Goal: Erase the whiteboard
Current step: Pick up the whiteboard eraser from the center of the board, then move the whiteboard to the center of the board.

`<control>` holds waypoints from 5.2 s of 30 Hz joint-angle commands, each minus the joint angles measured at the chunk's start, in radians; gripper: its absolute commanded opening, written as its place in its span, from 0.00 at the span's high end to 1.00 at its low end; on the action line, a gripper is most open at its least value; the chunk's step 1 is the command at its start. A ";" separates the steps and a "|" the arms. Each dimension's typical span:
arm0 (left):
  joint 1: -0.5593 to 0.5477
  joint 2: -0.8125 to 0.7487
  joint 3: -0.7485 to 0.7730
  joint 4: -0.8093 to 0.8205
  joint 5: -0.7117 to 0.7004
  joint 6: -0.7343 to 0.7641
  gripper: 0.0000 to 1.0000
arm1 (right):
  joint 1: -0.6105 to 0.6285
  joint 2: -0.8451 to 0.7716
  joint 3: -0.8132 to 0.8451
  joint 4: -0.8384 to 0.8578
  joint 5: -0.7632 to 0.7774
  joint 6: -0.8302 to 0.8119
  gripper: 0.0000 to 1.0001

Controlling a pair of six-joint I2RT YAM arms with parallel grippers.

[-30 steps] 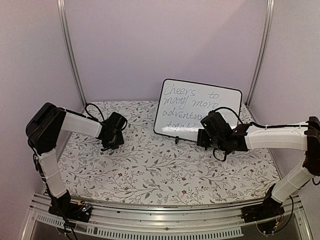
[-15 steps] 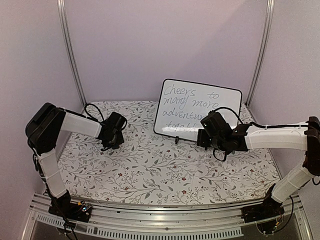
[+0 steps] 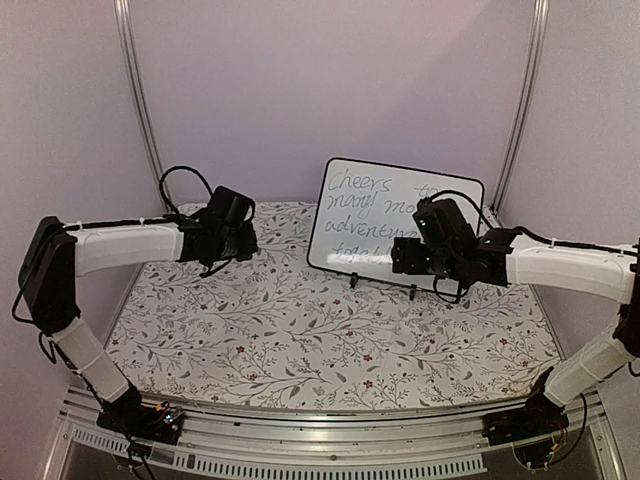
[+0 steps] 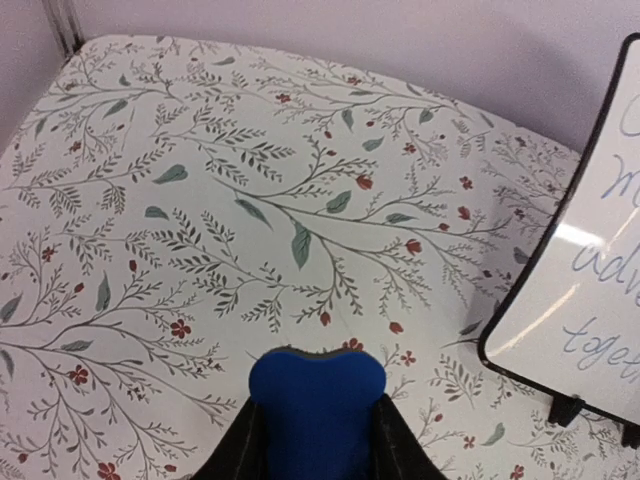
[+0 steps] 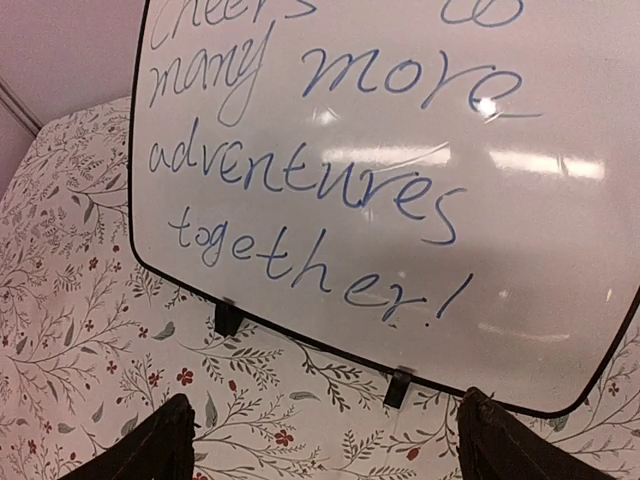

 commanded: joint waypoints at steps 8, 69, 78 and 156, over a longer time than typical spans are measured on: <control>-0.052 -0.256 0.087 0.023 0.210 0.336 0.79 | -0.373 -0.163 0.048 0.012 -0.249 -0.191 0.08; -0.008 -0.520 -0.106 0.318 0.578 0.433 0.81 | -0.462 -0.398 -0.420 0.367 -0.523 -0.172 0.04; -0.023 -0.480 -0.078 0.388 0.620 0.414 0.81 | -0.387 -0.451 -0.388 0.318 -0.394 -0.135 0.01; -0.060 -0.484 -0.114 0.398 0.837 0.509 0.81 | -0.588 0.406 0.691 -0.416 -1.233 -0.520 1.00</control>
